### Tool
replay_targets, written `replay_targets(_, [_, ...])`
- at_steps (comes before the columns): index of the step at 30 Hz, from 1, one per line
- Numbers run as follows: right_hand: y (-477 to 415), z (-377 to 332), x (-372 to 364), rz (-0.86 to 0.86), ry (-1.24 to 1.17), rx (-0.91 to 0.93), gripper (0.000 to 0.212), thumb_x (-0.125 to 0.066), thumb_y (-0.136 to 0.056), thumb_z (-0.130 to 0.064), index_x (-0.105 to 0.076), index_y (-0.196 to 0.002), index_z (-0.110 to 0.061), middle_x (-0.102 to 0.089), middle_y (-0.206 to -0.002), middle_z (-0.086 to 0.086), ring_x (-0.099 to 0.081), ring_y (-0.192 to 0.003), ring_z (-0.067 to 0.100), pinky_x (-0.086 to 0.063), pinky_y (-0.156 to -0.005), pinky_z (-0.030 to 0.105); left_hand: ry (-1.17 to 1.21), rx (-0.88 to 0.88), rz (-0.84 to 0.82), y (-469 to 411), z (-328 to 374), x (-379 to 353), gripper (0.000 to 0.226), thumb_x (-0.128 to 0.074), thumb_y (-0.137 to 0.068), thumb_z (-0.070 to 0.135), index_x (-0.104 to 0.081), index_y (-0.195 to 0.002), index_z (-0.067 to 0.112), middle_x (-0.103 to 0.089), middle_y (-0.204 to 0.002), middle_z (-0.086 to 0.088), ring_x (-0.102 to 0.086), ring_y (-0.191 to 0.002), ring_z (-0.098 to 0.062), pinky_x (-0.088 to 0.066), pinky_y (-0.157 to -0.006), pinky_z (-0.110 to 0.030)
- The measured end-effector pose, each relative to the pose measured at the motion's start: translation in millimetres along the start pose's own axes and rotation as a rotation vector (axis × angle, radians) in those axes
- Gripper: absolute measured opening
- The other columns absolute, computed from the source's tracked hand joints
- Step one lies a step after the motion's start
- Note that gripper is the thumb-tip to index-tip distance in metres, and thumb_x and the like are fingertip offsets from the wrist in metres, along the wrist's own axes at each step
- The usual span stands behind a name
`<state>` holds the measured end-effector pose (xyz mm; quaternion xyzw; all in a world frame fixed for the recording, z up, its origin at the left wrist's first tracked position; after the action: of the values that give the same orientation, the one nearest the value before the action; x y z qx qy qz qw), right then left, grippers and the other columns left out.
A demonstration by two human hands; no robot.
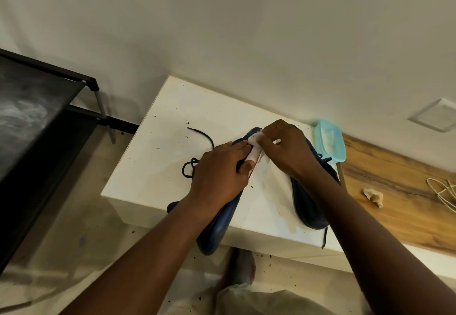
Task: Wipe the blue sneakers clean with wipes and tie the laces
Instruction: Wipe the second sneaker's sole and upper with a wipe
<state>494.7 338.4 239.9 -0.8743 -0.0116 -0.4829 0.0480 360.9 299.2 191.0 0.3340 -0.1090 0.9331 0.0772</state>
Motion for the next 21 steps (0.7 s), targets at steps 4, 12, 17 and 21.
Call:
replay_targets(4, [-45, 18, 3, 0.011, 0.102, -0.082, 0.015, -0.069, -0.092, -0.017, -0.078, -0.099, -0.007, -0.073, -0.104, 0.006, -0.059, -0.088, 0.010, -0.033, -0.062, 0.000, -0.009, 0.015, -0.013, 1, 0, -2, 0.045, -0.058, -0.101, 0.035, -0.055, -0.145, 0.025, -0.052, -0.151, 0.005, -0.048, -0.138, -0.017, -0.039, -0.113, -0.038])
replay_targets(12, [-45, 13, -16, -0.202, 0.192, -0.098, 0.014, -0.069, -0.092, -0.018, -0.078, -0.101, -0.011, -0.072, -0.102, 0.002, -0.060, -0.092, 0.011, -0.041, -0.071, 0.017, 0.000, 0.024, 0.010, 2, -1, 2, 0.041, -0.062, -0.098, 0.035, -0.063, -0.137, 0.025, -0.063, -0.139, 0.002, -0.058, -0.127, -0.022, -0.046, -0.105, -0.038])
replay_targets(17, [-53, 9, -16, -0.150, 0.297, -0.095, 0.015, -0.068, -0.092, -0.016, -0.076, -0.103, -0.009, -0.070, -0.105, 0.004, -0.062, -0.095, 0.016, -0.042, -0.078, 0.023, -0.020, 0.008, 0.013, 2, 3, 0, 0.037, -0.060, -0.098, 0.033, -0.066, -0.132, 0.020, -0.064, -0.138, 0.001, -0.057, -0.127, -0.025, -0.048, -0.105, -0.043])
replay_targets(21, [-74, 18, -21, -0.120, 0.303, -0.168, 0.018, -0.067, -0.093, -0.016, -0.075, -0.106, -0.006, -0.069, -0.116, 0.010, -0.062, -0.104, 0.021, -0.041, -0.080, 0.024, -0.012, 0.025, 0.038, 4, -2, 3, 0.041, -0.060, -0.099, 0.034, -0.062, -0.138, 0.021, -0.058, -0.146, 0.003, -0.053, -0.135, -0.019, -0.043, -0.111, -0.041])
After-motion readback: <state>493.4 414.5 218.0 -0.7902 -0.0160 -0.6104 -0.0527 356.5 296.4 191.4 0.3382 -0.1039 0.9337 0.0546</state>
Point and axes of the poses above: each hand's wrist, its own y-axis away from the middle knuckle, its own x-axis out of the back of the hand, z = x × y, the point moved 10 cm from there along -y, towards the middle knuckle
